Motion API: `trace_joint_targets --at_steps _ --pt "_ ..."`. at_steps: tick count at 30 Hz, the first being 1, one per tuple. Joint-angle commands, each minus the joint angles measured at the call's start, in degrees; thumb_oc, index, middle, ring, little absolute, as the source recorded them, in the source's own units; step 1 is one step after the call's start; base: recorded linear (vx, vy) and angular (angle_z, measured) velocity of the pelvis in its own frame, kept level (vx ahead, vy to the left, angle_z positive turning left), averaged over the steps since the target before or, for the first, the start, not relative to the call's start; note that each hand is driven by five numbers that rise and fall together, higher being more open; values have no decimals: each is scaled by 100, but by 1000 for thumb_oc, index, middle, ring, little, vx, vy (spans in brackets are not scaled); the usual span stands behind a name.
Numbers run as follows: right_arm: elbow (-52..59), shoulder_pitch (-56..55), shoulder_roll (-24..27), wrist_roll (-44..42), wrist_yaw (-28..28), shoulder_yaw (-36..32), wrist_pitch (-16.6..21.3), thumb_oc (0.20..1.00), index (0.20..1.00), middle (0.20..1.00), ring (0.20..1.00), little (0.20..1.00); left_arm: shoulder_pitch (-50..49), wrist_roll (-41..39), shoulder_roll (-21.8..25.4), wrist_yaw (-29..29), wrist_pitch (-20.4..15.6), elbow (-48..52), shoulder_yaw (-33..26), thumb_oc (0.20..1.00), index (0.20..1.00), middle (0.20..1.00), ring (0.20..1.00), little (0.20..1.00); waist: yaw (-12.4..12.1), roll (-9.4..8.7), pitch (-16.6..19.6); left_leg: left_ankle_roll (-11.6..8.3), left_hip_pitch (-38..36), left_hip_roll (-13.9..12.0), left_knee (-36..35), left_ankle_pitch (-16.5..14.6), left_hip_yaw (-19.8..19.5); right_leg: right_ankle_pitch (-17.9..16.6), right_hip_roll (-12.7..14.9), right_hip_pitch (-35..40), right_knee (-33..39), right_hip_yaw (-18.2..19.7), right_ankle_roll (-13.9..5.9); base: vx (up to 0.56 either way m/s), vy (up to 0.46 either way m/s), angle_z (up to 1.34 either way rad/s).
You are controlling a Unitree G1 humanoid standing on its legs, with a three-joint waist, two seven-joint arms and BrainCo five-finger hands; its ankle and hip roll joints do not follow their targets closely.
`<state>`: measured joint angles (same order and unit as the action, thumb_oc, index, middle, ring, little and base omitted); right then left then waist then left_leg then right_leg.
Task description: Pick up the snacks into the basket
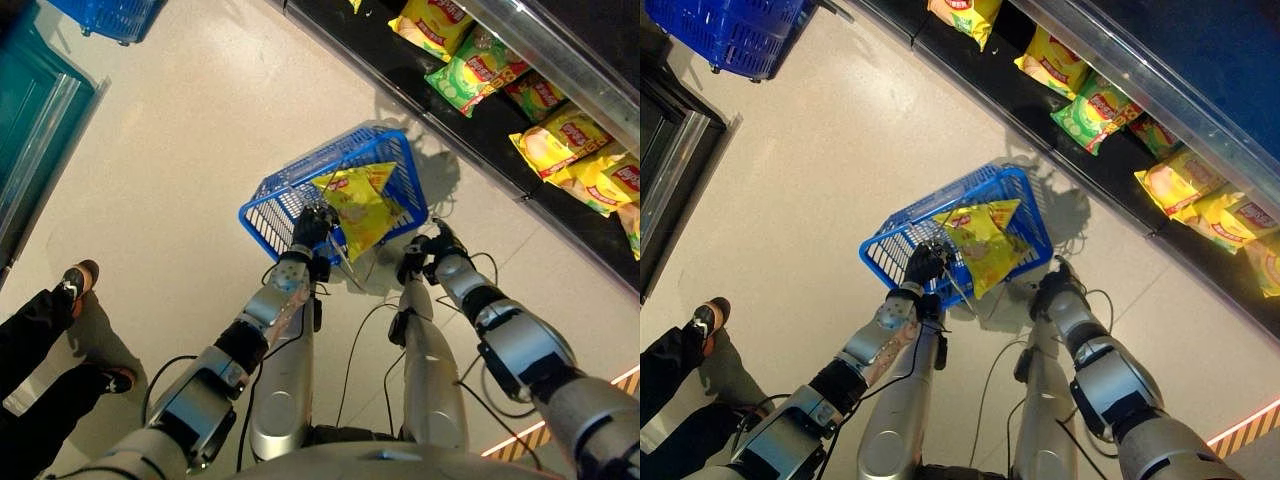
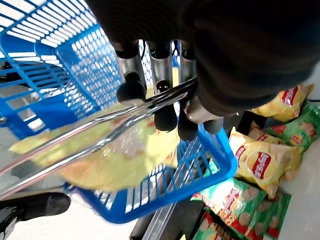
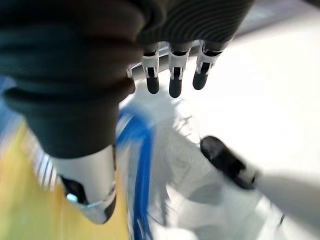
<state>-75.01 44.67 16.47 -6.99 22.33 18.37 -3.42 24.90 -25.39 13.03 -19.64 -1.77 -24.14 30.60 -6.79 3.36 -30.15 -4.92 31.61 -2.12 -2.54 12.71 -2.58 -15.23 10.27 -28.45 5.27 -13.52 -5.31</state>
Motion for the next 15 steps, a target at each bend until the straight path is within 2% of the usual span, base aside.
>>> trace_joint_targets --at_steps 1,2,3,4,5,13,15 --pt "-66 200 195 372 -315 463 13 1000 1000 1000 1000 1000 -121 361 -41 233 -215 478 396 200 200 200 200 200 -40 427 36 8 -49 328 -246 -175 313 279 89 95 -84 127 -456 0 0 0" --pt "-80 254 246 273 227 238 15 1000 1000 1000 1000 1000 -145 369 -10 159 -210 501 412 200 200 200 200 200 -30 419 36 13 -22 334 -246 -156 328 259 88 72 -83 144 -457 0 0 0" --pt "14 266 230 484 294 315 26 1000 1000 1000 1000 1000 -153 368 -35 143 -198 519 432 200 200 200 200 200 -25 423 36 16 -11 331 -246 -149 337 249 88 48 -87 154 -457 0 0 0" --pt "20 262 229 490 297 315 22 1000 1000 1000 1000 1000 -154 369 -36 143 -197 519 431 200 200 200 200 200 -25 423 36 17 -11 331 -246 -148 338 249 88 47 -88 156 -457 0 0 0" --pt "-76 331 194 1019 -243 772 -66 1000 1000 1000 1000 1000 -109 398 -40 167 -233 465 402 200 200 200 200 200 -34 414 36 14 -22 338 -246 -144 320 256 85 66 -88 141 -447 0 0 0" --pt "96 188 102 792 -38 606 13 1000 1000 1000 1000 1000 -41 509 -138 -112 -232 143 128 200 200 200 200 200 62 287 36 22 -173 337 -246 -162 329 266 82 184 -119 160 -439 0 0 0" --pt "258 -143 21 554 -9 477 63 1000 1000 1000 1000 1000 -55 273 -308 -202 -191 -526 -136 200 200 200 200 200 139 213 36 25 -297 331 -246 -169 348 285 81 280 -155 167 -430 0 0 0"
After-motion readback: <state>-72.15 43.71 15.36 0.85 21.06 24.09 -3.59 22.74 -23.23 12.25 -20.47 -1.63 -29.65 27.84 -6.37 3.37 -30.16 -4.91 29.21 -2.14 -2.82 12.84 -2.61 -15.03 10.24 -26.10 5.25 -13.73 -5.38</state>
